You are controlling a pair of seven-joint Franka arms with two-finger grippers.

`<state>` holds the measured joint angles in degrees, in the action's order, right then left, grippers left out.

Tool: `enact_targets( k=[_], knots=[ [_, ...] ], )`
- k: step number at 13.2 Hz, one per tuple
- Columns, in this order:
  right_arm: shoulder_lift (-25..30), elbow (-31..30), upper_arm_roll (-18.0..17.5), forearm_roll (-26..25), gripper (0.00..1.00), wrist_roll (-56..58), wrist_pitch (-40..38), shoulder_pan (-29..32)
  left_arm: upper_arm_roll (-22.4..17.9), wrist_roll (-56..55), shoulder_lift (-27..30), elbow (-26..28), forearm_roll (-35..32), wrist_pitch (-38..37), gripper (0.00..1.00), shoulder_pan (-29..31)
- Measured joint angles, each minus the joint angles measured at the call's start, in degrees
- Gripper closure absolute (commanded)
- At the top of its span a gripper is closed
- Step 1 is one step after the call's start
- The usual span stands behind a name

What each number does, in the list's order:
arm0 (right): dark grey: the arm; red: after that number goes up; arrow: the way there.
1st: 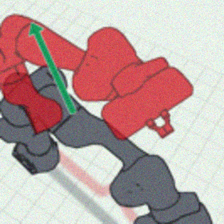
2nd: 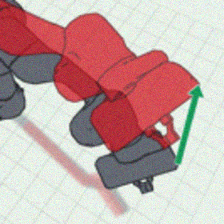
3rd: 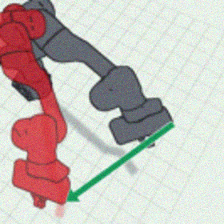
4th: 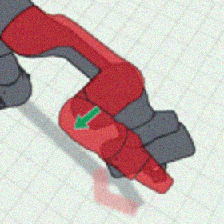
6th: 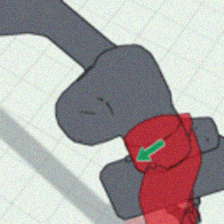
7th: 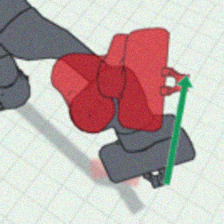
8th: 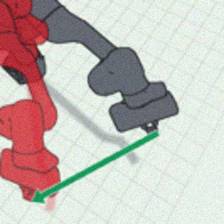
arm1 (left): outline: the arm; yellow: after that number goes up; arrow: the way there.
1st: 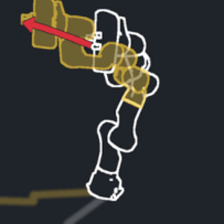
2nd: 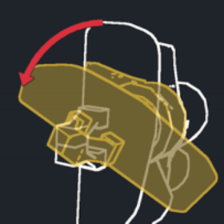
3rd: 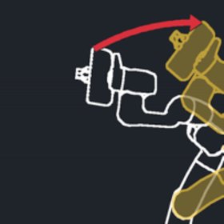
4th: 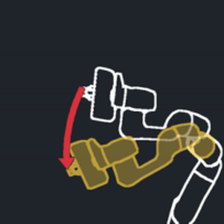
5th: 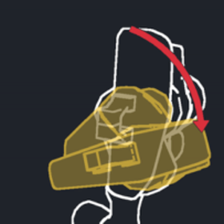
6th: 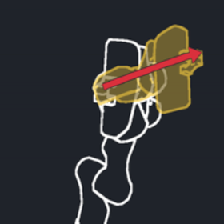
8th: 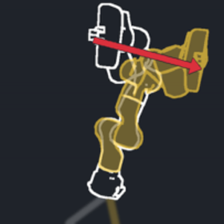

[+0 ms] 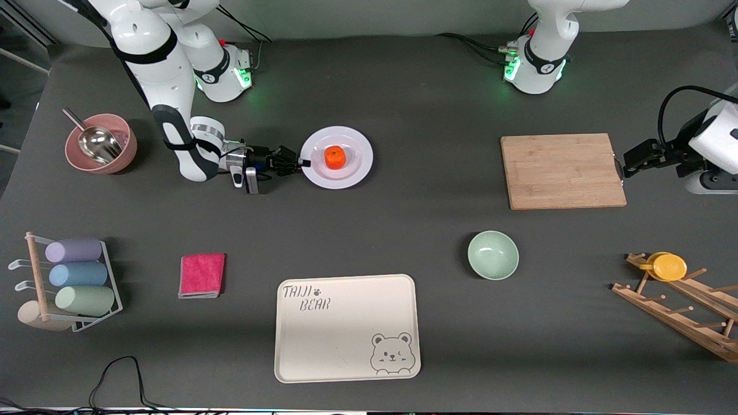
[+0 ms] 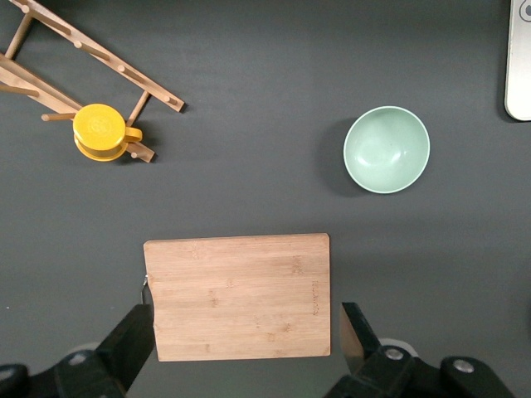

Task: Place orange and plate with both arms
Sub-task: 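Grasp the rim of the white plate with the right gripper, then move the plate with the orange onto the bear tray with the right gripper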

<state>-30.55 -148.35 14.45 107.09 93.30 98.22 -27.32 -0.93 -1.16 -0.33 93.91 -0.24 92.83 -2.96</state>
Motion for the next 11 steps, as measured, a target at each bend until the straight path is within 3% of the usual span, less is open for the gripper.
enact_targets(
  k=[5,11],
  knots=[
    [-0.3,-0.1,0.1,0.7,1.00,-0.8,-0.4,0.0,0.0,0.0,-0.2,0.0,0.0,-1.5,0.00,0.0],
    [-1.7,0.2,0.0,0.9,1.00,-10.0,-3.9,0.0,-0.2,0.0,-0.2,0.0,0.0,-2.9,0.00,0.0]
  ],
)
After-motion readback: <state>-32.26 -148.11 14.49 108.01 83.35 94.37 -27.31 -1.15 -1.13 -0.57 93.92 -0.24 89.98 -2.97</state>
